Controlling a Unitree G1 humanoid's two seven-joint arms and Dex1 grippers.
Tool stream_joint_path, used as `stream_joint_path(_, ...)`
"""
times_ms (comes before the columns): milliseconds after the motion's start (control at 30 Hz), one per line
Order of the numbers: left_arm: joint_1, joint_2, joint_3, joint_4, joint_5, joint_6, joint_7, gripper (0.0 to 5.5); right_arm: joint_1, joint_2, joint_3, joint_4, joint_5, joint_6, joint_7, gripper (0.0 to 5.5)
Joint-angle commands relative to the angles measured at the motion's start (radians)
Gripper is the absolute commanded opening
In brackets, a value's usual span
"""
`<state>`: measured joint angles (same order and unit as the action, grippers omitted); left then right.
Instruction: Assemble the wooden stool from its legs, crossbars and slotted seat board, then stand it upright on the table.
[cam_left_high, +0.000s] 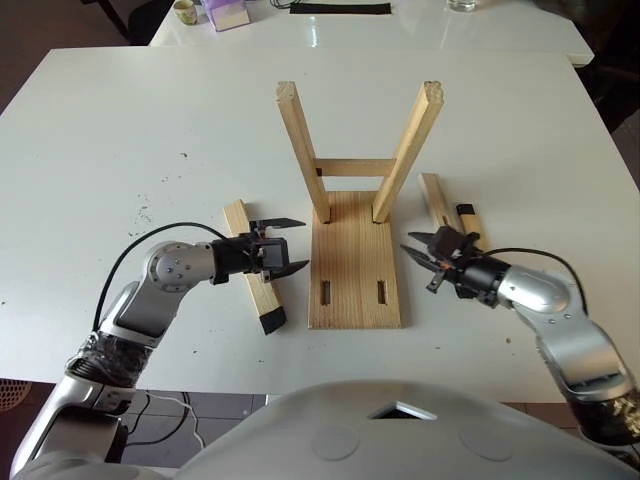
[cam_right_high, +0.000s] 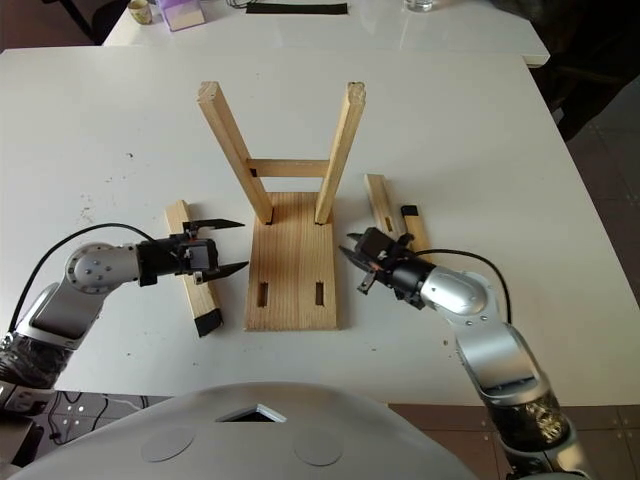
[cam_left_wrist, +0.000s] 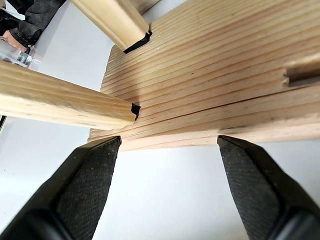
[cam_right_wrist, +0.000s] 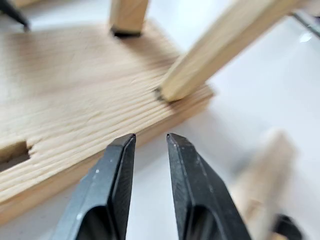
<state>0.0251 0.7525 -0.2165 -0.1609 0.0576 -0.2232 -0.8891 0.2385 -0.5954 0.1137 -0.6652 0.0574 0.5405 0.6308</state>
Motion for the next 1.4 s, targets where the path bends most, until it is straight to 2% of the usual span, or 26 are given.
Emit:
stream_joint_path(33, 0.067, 0.012, 0.150, -0.126, -0.123, 0.139, 0.044, 3.62, 0.087, -0.029, -0.250, -0.150, 0.076, 0.122, -0.010, 1.70)
stream_joint_path(133, 0.124, -0.038, 0.267, -0.266, -0.264, 0.328, 0.123, 3.62, 0.133, -0.029, -0.395, -0.178, 0.075, 0.198, -0.045, 1.86)
stream_joint_path(233, 0.175, -0.079, 0.312, -0.322, -0.293, 0.467, 0.215, 3.62, 0.142, 0.006, -0.402, -0.159, 0.065, 0.242, -0.107, 1.86)
stream_joint_path(300, 0.229, -0.050, 0.301, -0.314, -0.240, 0.480, 0.217, 3.62, 0.166, 0.029, -0.365, -0.155, 0.057, 0.242, -0.136, 1.86)
stream_joint_path(433, 0.302, 0.020, 0.311, -0.315, -0.222, 0.480, 0.143, 3.62, 0.227, 0.085, -0.331, -0.108, 0.024, 0.192, -0.200, 1.86)
stream_joint_path(667, 0.366, 0.069, 0.322, -0.364, -0.265, 0.481, 0.042, 3.62, 0.266, 0.176, -0.326, -0.047, 0.062, 0.171, -0.244, 1.86)
stream_joint_path(833, 0.314, 0.094, 0.344, -0.318, -0.258, 0.483, 0.020, 3.62, 0.251, 0.224, -0.325, -0.026, 0.078, 0.174, -0.278, 2.66)
stream_joint_path(867, 0.296, 0.100, 0.342, -0.303, -0.253, 0.483, 0.017, 3.62, 0.245, 0.229, -0.323, -0.019, 0.078, 0.174, -0.286, 2.66)
stream_joint_path(1133, 0.261, 0.125, 0.288, -0.171, -0.149, 0.378, 0.005, 3.62, 0.212, 0.228, -0.262, 0.060, 0.058, 0.141, -0.297, 2.66)
stream_joint_path(1400, 0.195, 0.104, 0.168, -0.048, -0.037, 0.251, 0.015, 3.62, 0.199, 0.221, -0.219, 0.142, 0.028, 0.094, -0.300, 2.66)
